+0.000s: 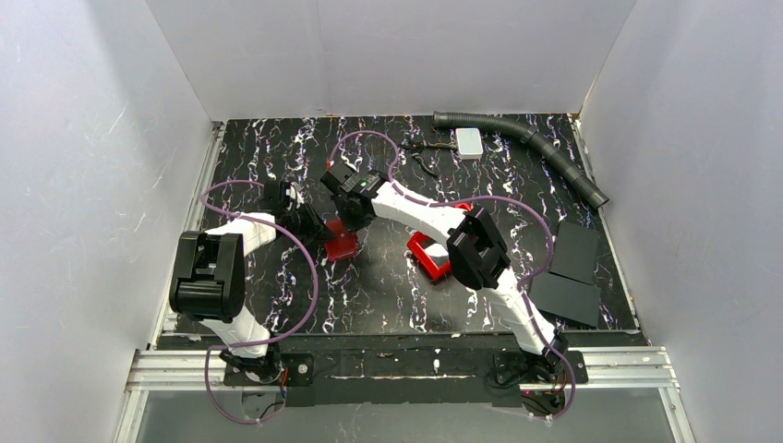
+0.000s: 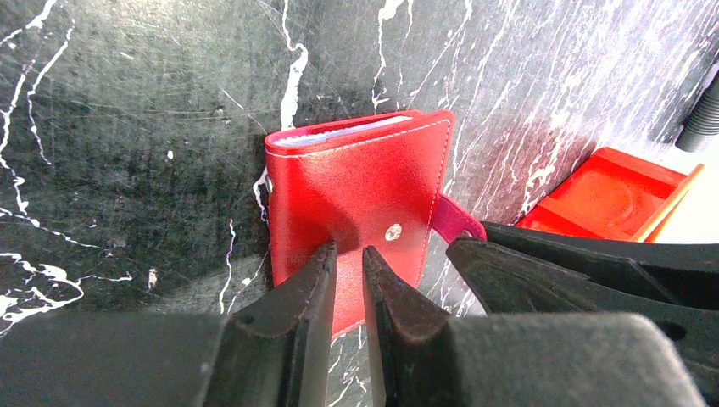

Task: Put the credit cards into the card holder
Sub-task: Close the credit card at the center of the board.

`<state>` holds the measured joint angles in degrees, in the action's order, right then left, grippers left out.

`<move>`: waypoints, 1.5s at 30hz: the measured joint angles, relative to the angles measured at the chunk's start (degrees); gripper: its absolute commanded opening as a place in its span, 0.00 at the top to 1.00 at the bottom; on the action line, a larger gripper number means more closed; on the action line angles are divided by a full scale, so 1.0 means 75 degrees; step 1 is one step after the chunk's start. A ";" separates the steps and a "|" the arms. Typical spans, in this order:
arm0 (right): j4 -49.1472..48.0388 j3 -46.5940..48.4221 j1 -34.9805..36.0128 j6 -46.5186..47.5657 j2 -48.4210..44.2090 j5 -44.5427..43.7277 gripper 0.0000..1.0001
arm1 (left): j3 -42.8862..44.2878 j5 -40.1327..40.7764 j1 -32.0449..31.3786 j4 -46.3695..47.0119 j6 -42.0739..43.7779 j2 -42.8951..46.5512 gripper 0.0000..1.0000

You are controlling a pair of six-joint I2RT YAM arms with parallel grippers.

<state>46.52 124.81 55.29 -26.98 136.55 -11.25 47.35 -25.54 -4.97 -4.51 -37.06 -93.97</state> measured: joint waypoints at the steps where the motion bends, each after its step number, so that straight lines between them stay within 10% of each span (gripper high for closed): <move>1: -0.0003 0.0000 0.0000 0.0000 -0.0015 0.0000 0.74 | -0.0003 0.0000 0.0000 0.0000 0.0000 0.0000 0.83; 31: -0.0466 -0.0653 -0.0201 -0.0012 -0.0306 0.0388 0.99 | -0.0009 -0.0003 -0.0003 0.0017 0.0000 0.0000 0.83; 45: -0.3797 -0.4068 -0.0901 -0.0644 -0.2113 0.2375 0.99 | -0.0006 -0.0003 -0.0003 -0.0009 0.0041 0.0003 0.79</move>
<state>18.04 94.30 48.53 -31.81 120.70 6.57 47.31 -25.56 -4.99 -4.58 -36.75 -93.95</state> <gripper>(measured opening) 0.028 0.180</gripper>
